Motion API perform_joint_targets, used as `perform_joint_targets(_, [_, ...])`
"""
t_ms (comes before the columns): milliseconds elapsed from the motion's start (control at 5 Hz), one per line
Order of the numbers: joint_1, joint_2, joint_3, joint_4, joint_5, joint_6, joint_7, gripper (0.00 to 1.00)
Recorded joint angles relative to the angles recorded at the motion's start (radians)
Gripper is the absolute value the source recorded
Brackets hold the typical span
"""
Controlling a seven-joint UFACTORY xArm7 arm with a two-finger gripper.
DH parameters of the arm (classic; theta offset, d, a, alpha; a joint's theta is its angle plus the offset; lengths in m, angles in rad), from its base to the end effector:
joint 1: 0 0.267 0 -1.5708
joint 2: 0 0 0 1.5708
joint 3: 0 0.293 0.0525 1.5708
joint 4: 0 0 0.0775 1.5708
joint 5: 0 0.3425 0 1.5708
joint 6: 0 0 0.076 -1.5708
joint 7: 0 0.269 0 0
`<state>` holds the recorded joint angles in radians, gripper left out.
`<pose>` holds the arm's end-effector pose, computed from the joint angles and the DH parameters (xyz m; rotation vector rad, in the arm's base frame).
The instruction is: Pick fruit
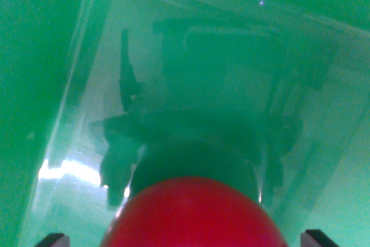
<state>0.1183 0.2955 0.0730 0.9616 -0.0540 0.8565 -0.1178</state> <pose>0.4252 0.0776 0.0324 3.0583 0.5364 -0.2935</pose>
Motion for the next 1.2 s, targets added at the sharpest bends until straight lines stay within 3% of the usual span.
perform_joint_targets(400, [0.0000, 0.000, 0.000, 0.000, 0.0000, 0.000, 0.000, 0.00])
perform_joint_targets(600, [0.0000, 0.000, 0.000, 0.000, 0.0000, 0.000, 0.000, 1.00])
perform_joint_targets(1200, [0.0000, -0.001, 0.000, 0.002, 0.0001, 0.003, 0.000, 1.00])
